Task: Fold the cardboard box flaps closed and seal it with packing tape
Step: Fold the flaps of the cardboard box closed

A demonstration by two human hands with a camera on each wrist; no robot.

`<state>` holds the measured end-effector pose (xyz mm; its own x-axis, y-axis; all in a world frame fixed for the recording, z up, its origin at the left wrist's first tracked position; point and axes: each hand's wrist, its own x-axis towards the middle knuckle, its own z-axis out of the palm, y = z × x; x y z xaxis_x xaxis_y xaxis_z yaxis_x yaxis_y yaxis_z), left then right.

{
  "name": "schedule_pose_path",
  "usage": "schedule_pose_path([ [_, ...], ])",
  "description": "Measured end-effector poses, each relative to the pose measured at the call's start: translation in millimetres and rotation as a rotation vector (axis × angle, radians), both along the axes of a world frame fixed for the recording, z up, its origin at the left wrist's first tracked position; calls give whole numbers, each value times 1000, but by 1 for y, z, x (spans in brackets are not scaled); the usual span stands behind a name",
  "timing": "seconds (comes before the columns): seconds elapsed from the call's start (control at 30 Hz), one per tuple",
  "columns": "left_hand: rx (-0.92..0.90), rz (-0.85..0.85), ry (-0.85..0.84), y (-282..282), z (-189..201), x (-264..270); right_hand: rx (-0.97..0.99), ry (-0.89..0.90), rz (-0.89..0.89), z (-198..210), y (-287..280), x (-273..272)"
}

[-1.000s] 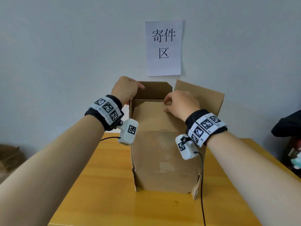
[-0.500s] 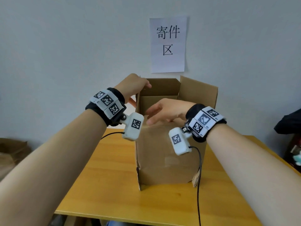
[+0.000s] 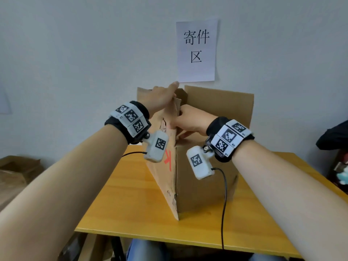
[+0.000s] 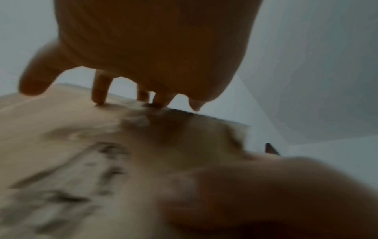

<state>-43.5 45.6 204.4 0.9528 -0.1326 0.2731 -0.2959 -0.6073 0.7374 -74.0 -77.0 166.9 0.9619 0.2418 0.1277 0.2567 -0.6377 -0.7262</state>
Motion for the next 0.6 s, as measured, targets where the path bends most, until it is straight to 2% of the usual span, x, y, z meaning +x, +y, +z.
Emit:
schedule_pose_path([
  [0.13,-63,53,-156,18,-15,29,37,-49,-42,-1,-16,-3],
  [0.37,99,114,-282,34,-27,53,163,-172,-252,-19,-64,21],
  [0.47,126,174,-278,37,-35,64,179,-222,-335,-25,-86,37],
  [0.6,23,345,-195,46,-50,85,224,-246,-498,-30,-120,57],
])
